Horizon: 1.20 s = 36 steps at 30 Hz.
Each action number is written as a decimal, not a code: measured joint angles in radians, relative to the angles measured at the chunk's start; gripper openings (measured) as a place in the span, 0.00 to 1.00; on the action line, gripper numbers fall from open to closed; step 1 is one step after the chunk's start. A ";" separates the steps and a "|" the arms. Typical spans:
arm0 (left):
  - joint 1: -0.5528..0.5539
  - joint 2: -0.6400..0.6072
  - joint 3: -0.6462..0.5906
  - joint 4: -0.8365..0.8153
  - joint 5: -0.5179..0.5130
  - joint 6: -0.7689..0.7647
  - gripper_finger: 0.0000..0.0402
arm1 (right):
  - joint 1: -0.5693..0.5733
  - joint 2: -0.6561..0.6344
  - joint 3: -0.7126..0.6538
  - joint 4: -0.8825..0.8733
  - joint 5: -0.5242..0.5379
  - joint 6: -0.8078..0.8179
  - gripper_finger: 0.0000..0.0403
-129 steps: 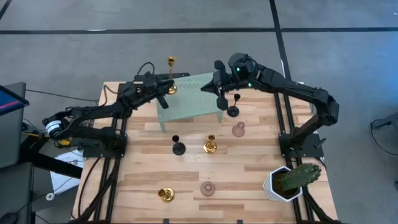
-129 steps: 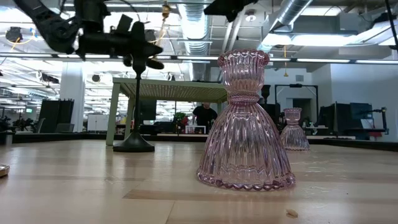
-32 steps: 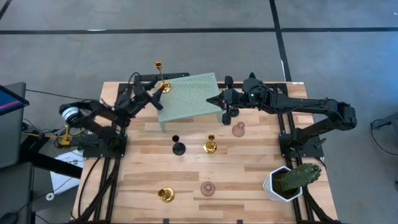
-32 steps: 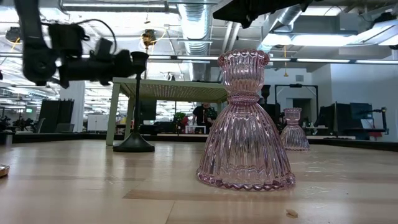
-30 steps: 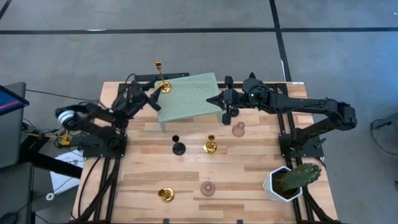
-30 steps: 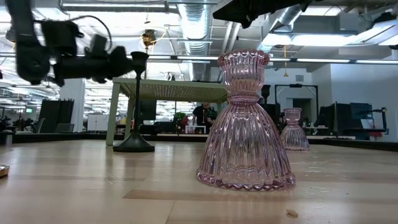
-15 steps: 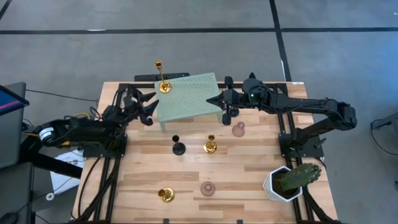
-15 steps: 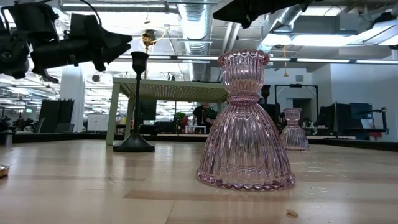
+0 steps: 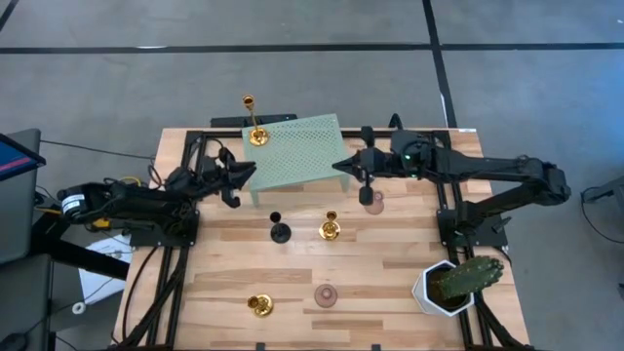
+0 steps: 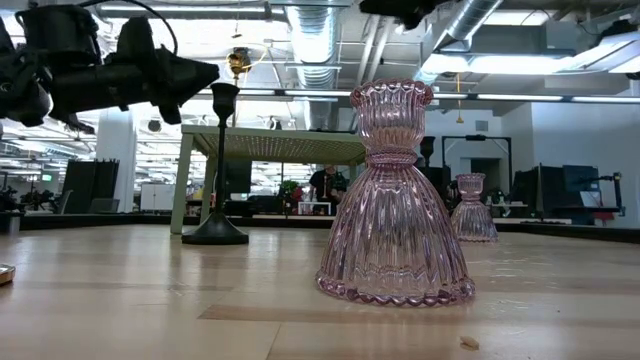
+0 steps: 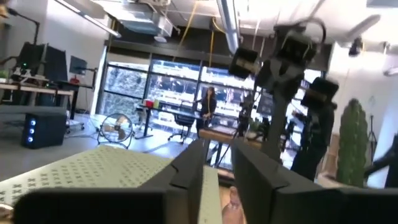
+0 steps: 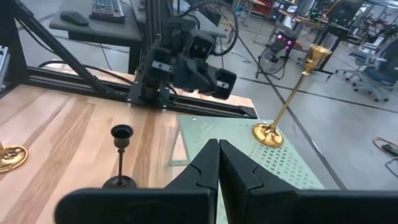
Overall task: Pick & Place candle stick holders
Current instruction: Put the top black candle holder on the shelf
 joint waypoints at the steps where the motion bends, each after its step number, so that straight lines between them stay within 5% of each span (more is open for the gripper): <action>1: -0.006 0.000 0.000 -0.013 0.010 0.017 0.14 | 0.008 -0.014 0.000 -0.015 0.006 0.002 0.00; 5: -0.038 0.001 0.000 -0.083 0.053 0.060 0.03 | 0.029 -0.050 0.000 -0.080 0.028 0.037 0.00; 9: -0.064 -0.001 0.000 -0.086 0.053 0.063 0.02 | 0.037 -0.063 0.000 -0.151 0.055 0.079 0.00; 23: -0.108 -0.002 0.001 -0.087 0.139 0.109 0.01 | 0.111 -0.066 -0.001 -0.451 0.474 0.262 0.00; 28: -0.108 -0.002 0.001 -0.090 0.139 0.108 0.02 | 0.119 -0.138 -0.111 -0.373 0.487 0.250 0.00; 36: -0.109 -0.002 0.001 -0.091 0.141 0.103 0.01 | 0.117 -0.377 -0.437 -0.084 0.368 0.252 0.00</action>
